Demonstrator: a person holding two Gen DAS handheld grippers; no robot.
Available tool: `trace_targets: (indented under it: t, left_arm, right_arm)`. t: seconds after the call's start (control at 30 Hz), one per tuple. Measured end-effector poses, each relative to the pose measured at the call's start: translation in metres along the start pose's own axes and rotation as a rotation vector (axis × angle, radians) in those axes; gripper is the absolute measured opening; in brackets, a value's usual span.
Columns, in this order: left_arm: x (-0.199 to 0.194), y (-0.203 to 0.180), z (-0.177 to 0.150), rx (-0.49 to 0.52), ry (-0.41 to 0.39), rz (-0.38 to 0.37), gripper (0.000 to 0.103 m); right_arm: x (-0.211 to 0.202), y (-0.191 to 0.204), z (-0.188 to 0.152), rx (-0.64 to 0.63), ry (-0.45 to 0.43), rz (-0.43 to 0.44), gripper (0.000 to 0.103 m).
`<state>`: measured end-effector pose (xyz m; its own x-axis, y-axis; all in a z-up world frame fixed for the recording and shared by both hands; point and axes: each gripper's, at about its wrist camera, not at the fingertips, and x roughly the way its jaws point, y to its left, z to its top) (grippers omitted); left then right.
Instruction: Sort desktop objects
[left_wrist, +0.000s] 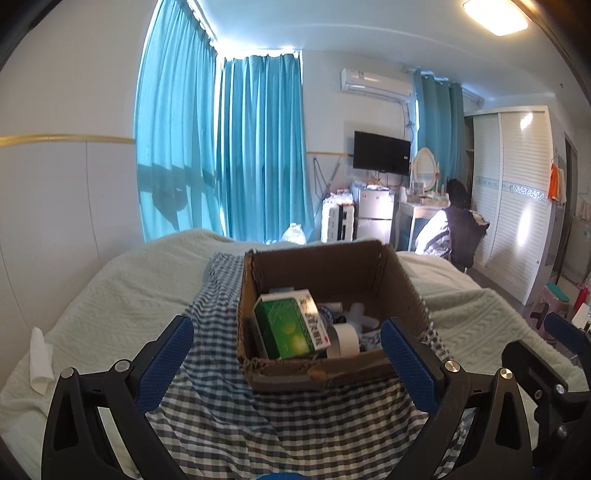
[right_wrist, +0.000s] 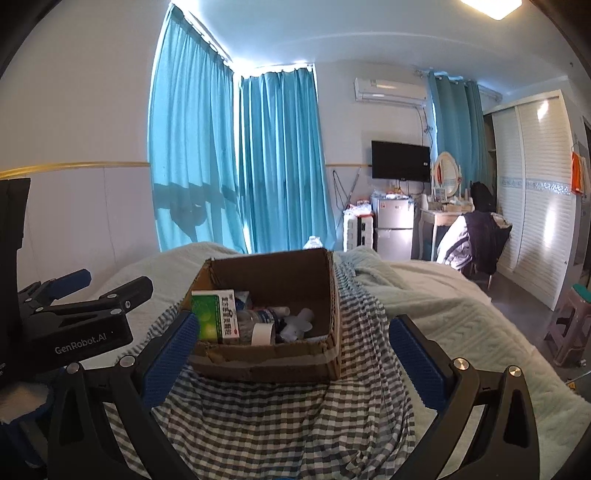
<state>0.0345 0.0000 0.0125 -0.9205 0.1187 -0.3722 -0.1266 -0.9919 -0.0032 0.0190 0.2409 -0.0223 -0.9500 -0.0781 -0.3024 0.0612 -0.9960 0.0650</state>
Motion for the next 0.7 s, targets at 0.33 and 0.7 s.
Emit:
trace_targets:
  t: [0.33,0.7]
  left_arm:
    - [0.033,0.007,-0.035,-0.003,0.095,-0.006,0.103]
    - [0.015,0.014,-0.027,-0.022,0.067,-0.009,0.103]
  right_arm:
    - [0.031,-0.001,-0.026,-0.007,0.050,-0.017,0.103]
    - [0.024,0.004,-0.028,-0.014,0.056,-0.024,0.103]
